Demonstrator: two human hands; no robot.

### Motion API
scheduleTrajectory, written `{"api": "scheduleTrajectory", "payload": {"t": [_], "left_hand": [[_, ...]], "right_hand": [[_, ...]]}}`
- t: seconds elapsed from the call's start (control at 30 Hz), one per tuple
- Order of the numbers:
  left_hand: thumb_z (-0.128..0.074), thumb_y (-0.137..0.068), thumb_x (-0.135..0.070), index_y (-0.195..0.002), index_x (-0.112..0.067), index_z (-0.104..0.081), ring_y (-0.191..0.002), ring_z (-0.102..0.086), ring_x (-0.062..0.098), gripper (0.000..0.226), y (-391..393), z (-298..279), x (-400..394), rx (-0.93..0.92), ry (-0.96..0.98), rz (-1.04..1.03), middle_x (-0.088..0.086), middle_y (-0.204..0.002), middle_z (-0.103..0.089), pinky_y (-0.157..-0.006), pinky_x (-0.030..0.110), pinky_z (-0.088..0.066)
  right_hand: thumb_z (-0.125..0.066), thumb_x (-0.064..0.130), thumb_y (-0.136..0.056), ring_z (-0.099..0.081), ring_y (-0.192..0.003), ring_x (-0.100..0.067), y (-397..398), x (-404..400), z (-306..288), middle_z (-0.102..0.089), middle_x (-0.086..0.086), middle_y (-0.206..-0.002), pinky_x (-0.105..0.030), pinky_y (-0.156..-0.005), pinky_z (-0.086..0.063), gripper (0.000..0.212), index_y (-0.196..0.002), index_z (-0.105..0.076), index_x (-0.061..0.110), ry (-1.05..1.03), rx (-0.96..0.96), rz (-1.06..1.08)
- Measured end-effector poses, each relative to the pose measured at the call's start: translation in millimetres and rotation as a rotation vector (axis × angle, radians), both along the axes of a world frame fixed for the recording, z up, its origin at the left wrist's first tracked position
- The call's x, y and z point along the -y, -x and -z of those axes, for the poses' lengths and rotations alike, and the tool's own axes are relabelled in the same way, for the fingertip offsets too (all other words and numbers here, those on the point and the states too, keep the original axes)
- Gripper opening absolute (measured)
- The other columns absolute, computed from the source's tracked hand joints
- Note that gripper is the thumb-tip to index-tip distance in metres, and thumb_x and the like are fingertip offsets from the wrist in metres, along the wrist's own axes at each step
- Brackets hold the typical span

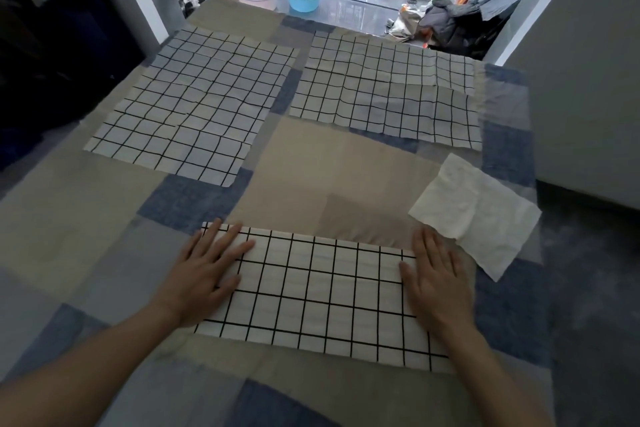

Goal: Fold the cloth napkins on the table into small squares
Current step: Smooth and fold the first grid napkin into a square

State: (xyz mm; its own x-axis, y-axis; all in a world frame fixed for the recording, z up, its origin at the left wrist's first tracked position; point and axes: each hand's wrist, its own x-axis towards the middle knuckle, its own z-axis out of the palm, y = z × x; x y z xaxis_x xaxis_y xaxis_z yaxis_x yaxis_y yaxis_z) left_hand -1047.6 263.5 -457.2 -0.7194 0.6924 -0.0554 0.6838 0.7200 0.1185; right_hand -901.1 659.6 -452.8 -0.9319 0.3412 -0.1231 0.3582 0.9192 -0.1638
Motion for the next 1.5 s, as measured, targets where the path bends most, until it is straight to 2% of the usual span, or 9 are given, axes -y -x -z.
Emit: {"api": "scheduleTrajectory", "payload": {"t": [0.2, 0.5, 0.9, 1.07, 1.2, 1.27, 1.33, 1.43, 1.5], "left_hand": [[-0.031, -0.095, -0.049, -0.152, -0.036, -0.021, -0.15, 0.0, 0.025, 0.06, 0.0, 1.1, 1.8, 0.0, 0.028, -0.008, -0.005, -0.163, -0.009, -0.118, 0.051, -0.012], [-0.03, -0.095, -0.05, -0.151, -0.037, -0.025, -0.15, -0.003, 0.025, 0.058, -0.4, 3.8, 1.5, -0.005, -0.001, -0.01, -0.004, -0.162, -0.014, -0.118, 0.051, -0.014], [-0.026, -0.095, -0.053, -0.152, -0.042, -0.014, -0.15, 0.005, 0.022, 0.059, -0.6, 6.5, 2.5, 0.001, 0.002, -0.019, -0.006, -0.163, -0.007, -0.119, 0.05, -0.008], [-0.024, -0.096, -0.053, -0.152, -0.043, -0.008, -0.149, 0.012, 0.021, 0.06, -1.5, 4.8, 2.9, 0.019, 0.01, -0.029, -0.007, -0.163, 0.001, -0.12, 0.049, -0.004], [-0.028, -0.095, -0.053, -0.152, -0.042, -0.013, -0.15, 0.009, 0.022, 0.06, -1.5, 0.6, 2.5, 0.047, -0.007, -0.033, -0.007, -0.163, -0.001, -0.119, 0.049, -0.004], [-0.028, -0.095, -0.053, -0.152, -0.042, -0.014, -0.149, 0.01, 0.022, 0.06, -0.9, -2.8, 1.9, 0.077, -0.007, -0.028, -0.006, -0.163, -0.002, -0.118, 0.049, -0.002], [-0.026, -0.095, -0.055, -0.151, -0.042, -0.011, -0.149, 0.014, 0.021, 0.06, -1.0, -4.1, 1.9, 0.088, 0.01, -0.032, -0.006, -0.163, 0.001, -0.118, 0.048, 0.0], [-0.026, -0.094, -0.056, -0.151, -0.044, -0.008, -0.147, 0.019, 0.019, 0.061, 0.8, -7.1, -0.3, 0.119, -0.001, -0.044, -0.007, -0.162, 0.004, -0.117, 0.047, 0.003], [-0.027, -0.093, -0.056, -0.151, -0.044, -0.01, -0.147, 0.019, 0.019, 0.061, 1.4, -9.0, -0.9, 0.145, -0.013, -0.035, -0.008, -0.162, 0.004, -0.117, 0.047, 0.004]], "right_hand": [[-0.009, 0.054, -0.096, 0.007, -0.147, -0.006, -1.5, -0.9, 2.2, 0.003, 0.005, -0.162, -0.031, -0.119, 0.007, 0.067, -0.155, -0.001, 0.023, -0.015, -0.036, 0.019], [-0.013, 0.051, -0.096, -0.001, -0.148, -0.011, -1.5, -1.9, 4.8, -0.006, 0.001, -0.162, -0.037, -0.121, 0.0, 0.066, -0.155, -0.011, 0.019, -0.045, -0.051, 0.019], [-0.019, 0.045, -0.097, -0.009, -0.148, -0.015, -1.1, 2.8, 0.1, -0.015, -0.002, -0.161, -0.038, -0.121, -0.005, 0.062, -0.153, -0.018, 0.018, -0.043, -0.083, 0.023], [-0.012, 0.049, -0.095, -0.017, -0.146, -0.022, 5.4, 6.8, -6.2, -0.022, -0.01, -0.159, -0.043, -0.12, -0.009, 0.068, -0.151, -0.025, 0.012, -0.062, -0.022, 0.047], [-0.026, 0.038, -0.093, -0.033, -0.136, -0.033, 13.8, 48.9, -35.7, -0.035, -0.018, -0.148, -0.046, -0.115, -0.023, 0.061, -0.143, -0.035, 0.006, -0.027, -0.126, 0.132], [-0.038, 0.031, -0.093, -0.033, -0.135, -0.031, 10.1, 95.4, -46.9, -0.032, -0.016, -0.148, -0.045, -0.114, -0.029, 0.055, -0.143, -0.032, 0.008, 0.046, -0.159, 0.045], [-0.048, 0.029, -0.093, -0.025, -0.142, -0.024, 5.2, 145.2, -50.6, -0.024, -0.01, -0.155, -0.042, -0.116, -0.028, 0.058, -0.146, -0.028, 0.014, 0.114, -0.15, -0.102], [-0.044, 0.033, -0.095, -0.009, -0.146, -0.013, 3.5, 191.4, -46.6, -0.007, -0.001, -0.161, -0.034, -0.115, -0.019, 0.059, -0.149, -0.023, 0.025, 0.208, -0.143, -0.126], [-0.036, 0.037, -0.095, -0.015, -0.144, -0.014, -3.2, 197.3, -39.5, -0.009, -0.001, -0.16, -0.034, -0.114, -0.025, 0.055, -0.148, -0.024, 0.027, 0.24, -0.096, -0.023]]}}
